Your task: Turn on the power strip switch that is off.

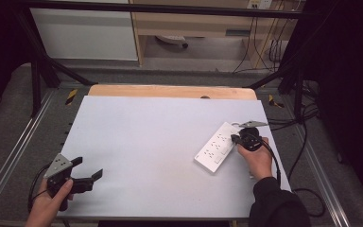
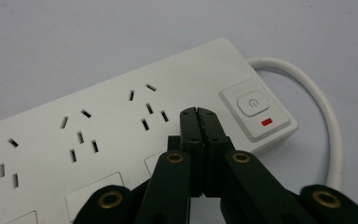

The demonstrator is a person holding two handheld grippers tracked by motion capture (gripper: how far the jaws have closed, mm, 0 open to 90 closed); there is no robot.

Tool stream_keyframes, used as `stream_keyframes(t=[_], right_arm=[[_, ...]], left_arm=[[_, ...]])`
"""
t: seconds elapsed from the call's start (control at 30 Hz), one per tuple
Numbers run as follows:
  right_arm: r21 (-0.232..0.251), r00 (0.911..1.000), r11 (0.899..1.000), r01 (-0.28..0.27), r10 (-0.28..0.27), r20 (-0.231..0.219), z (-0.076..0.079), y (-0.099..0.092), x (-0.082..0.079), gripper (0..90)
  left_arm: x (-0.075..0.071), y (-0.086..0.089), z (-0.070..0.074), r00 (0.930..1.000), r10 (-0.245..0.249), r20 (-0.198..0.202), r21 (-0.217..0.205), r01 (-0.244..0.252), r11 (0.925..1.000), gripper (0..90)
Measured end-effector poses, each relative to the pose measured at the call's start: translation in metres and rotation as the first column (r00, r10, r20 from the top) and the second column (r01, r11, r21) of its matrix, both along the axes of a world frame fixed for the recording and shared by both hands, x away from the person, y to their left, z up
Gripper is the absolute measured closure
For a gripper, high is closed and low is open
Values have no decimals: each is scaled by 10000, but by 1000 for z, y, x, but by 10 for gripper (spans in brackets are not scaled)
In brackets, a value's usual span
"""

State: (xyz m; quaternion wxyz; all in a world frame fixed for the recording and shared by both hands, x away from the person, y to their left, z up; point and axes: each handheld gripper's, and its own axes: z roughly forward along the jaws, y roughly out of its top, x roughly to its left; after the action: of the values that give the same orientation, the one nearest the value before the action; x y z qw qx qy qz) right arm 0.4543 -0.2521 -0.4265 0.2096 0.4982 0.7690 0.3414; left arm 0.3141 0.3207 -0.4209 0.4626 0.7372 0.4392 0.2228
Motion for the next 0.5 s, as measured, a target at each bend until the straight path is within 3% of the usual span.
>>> stream_keyframes(t=[0.5], right_arm=[[-20, 10000, 10000, 14, -14, 16, -1, 0, 0, 900]], left_arm=[[0, 0, 0, 10000, -3, 2, 15, 3, 10000, 59]])
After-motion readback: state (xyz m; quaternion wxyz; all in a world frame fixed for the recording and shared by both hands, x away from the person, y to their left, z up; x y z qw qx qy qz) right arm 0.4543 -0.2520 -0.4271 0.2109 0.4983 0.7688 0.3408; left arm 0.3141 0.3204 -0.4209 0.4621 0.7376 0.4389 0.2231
